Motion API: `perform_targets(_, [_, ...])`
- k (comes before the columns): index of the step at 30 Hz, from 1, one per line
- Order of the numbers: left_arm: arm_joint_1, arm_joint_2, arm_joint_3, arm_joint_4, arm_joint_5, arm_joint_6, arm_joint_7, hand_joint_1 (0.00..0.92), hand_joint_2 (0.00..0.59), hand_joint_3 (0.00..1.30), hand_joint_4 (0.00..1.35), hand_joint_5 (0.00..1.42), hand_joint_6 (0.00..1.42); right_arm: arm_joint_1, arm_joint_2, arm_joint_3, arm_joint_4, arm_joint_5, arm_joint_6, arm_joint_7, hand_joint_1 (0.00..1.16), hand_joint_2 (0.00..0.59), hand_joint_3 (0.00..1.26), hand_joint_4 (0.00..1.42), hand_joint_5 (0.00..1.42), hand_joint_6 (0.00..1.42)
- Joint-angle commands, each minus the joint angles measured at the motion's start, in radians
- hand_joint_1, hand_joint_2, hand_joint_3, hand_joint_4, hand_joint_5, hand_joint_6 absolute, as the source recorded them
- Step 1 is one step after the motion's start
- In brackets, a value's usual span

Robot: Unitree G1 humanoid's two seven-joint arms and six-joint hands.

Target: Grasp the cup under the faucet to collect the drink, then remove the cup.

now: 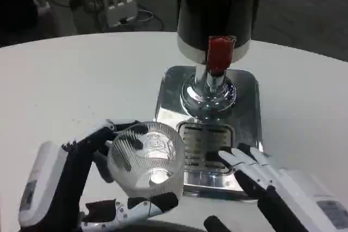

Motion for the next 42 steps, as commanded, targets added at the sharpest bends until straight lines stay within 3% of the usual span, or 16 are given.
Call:
perform_targets(1, [0.005, 0.004, 0.007, -0.018, -0.001, -0.002, 0.0, 0.701, 0.0, 0.62, 0.71, 0.84, 1.01, 0.0, -0.002, -0.003, -0.008, 0.005, -0.008, -0.005, 0.42, 0.432, 0.12, 0.07, 0.0, 0.0])
perform_targets(32, [-0.008, 0.016, 0.044, 0.053, -0.012, -0.028, 0.016, 0.695, 0.0, 0.63, 0.71, 0.84, 1.04, 0.021, 0.005, 0.019, -0.004, -0.012, -0.012, -0.017, 0.44, 0.429, 0.12, 0.06, 0.0, 0.0])
perform_targets(42, [-0.105, 0.023, 0.047, 0.125, -0.013, 0.0, 0.018, 0.682, 0.0, 0.62, 0.71, 0.84, 1.02, 0.022, 0.006, 0.006, 0.011, 0.001, -0.013, -0.04, 0.45, 0.428, 0.13, 0.07, 0.0, 0.0])
